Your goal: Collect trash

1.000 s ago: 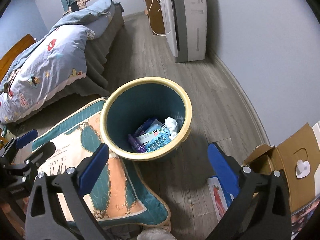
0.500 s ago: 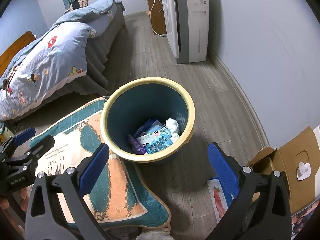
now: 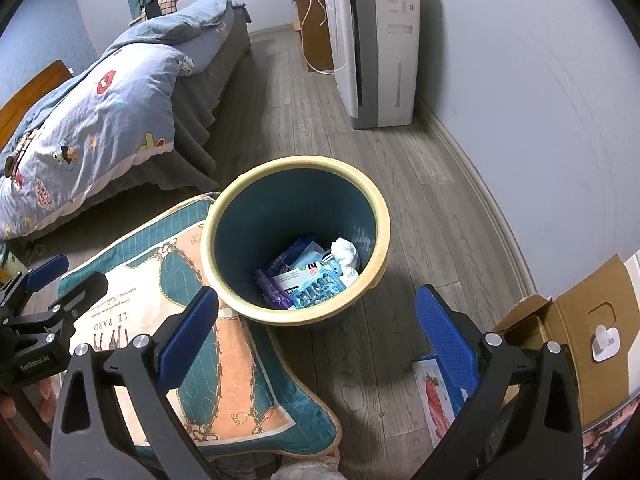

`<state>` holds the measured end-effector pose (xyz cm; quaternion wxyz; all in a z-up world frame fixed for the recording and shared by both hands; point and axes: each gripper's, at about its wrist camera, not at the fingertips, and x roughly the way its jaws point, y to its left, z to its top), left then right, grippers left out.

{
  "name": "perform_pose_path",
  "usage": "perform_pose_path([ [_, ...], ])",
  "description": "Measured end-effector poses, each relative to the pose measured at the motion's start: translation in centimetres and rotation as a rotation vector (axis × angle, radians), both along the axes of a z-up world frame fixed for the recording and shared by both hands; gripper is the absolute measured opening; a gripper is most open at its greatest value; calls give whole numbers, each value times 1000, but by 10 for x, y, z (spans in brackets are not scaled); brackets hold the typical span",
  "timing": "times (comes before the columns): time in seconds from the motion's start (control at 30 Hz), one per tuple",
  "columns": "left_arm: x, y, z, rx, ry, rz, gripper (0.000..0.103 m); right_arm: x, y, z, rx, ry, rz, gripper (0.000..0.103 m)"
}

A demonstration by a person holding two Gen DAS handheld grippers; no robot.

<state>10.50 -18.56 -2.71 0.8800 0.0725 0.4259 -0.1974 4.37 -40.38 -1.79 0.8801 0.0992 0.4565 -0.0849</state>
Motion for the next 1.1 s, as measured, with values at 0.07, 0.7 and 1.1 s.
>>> perform_pose_path([
  [0.07, 0, 0, 0, 0, 0, -1, 98, -1, 0, 1, 1, 0, 0, 97],
  [0.7, -2, -1, -1, 6, 1, -5, 98, -1, 0, 1, 0, 1, 1, 97],
  [1.1, -6, -7, -4, 11, -2, -16, 98, -1, -1, 1, 0, -2, -1, 97],
])
